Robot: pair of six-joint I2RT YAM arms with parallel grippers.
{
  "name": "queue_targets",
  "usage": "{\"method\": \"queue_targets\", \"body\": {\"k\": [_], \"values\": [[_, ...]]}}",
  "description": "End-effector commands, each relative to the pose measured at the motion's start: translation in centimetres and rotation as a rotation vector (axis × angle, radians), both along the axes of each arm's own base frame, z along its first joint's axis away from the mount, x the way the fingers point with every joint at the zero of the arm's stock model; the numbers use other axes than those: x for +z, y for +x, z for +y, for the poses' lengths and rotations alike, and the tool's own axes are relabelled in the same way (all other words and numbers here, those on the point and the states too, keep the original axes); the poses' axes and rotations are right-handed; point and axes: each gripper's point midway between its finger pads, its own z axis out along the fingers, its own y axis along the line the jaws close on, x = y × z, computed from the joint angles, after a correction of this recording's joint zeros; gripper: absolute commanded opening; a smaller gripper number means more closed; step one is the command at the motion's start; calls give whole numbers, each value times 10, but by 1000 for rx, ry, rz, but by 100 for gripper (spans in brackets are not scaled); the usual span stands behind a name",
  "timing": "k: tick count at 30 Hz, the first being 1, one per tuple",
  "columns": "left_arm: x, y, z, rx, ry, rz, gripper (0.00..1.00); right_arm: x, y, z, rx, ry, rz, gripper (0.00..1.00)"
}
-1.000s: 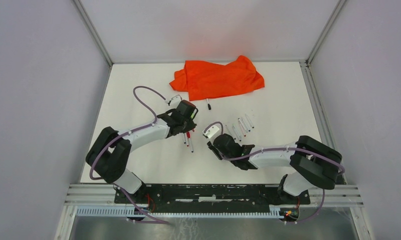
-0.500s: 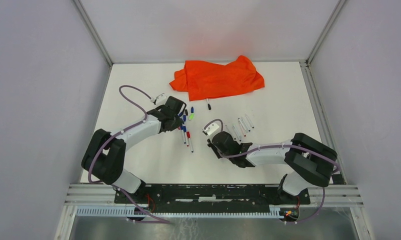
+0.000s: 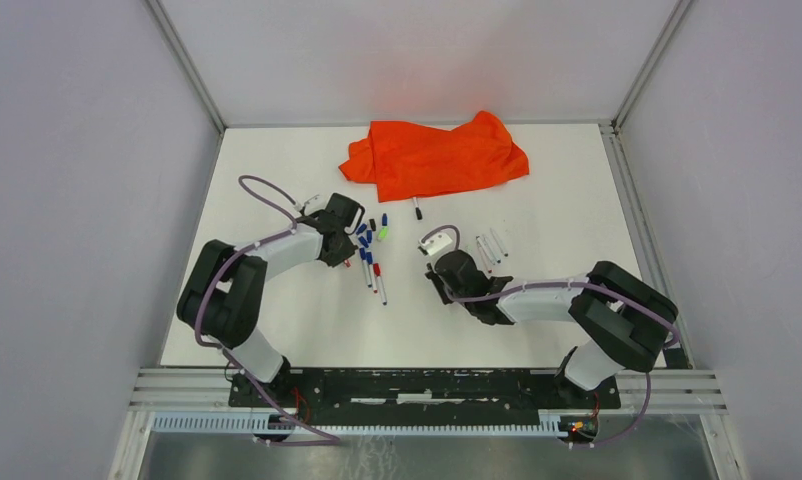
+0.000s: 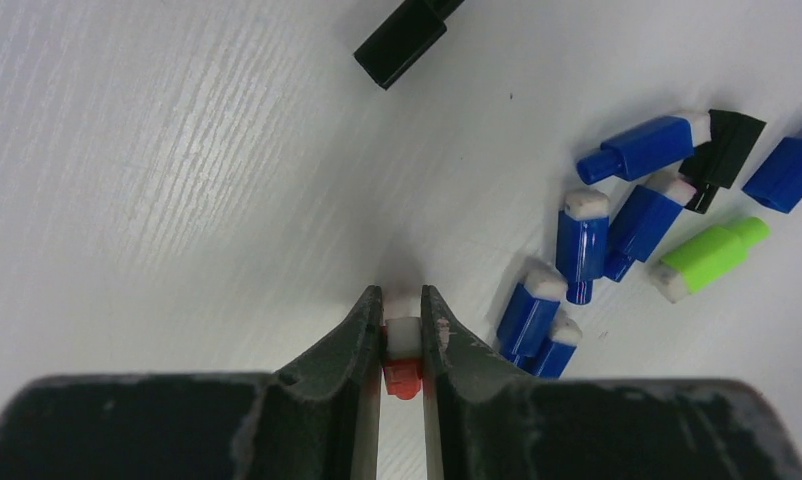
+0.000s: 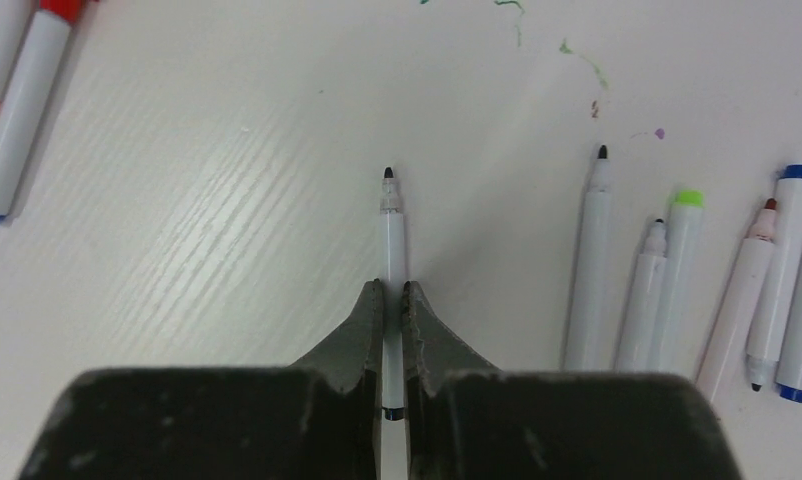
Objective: Open the pen caps
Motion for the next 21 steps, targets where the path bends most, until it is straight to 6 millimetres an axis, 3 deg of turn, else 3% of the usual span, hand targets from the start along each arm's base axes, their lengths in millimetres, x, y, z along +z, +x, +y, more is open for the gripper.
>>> {"method": "queue_targets", "body": {"k": [1,12,21], "values": [[1,16,0,-27,5,-10,20,-16,4,-29,-44,-92,39,3],[-6,22,4,-26,5,4,49,-19,28,-57,-130,-149,20,3],[6,25,9,-17,-9,-29,51,-18,42,-71,-171,-188,0,5]]}}
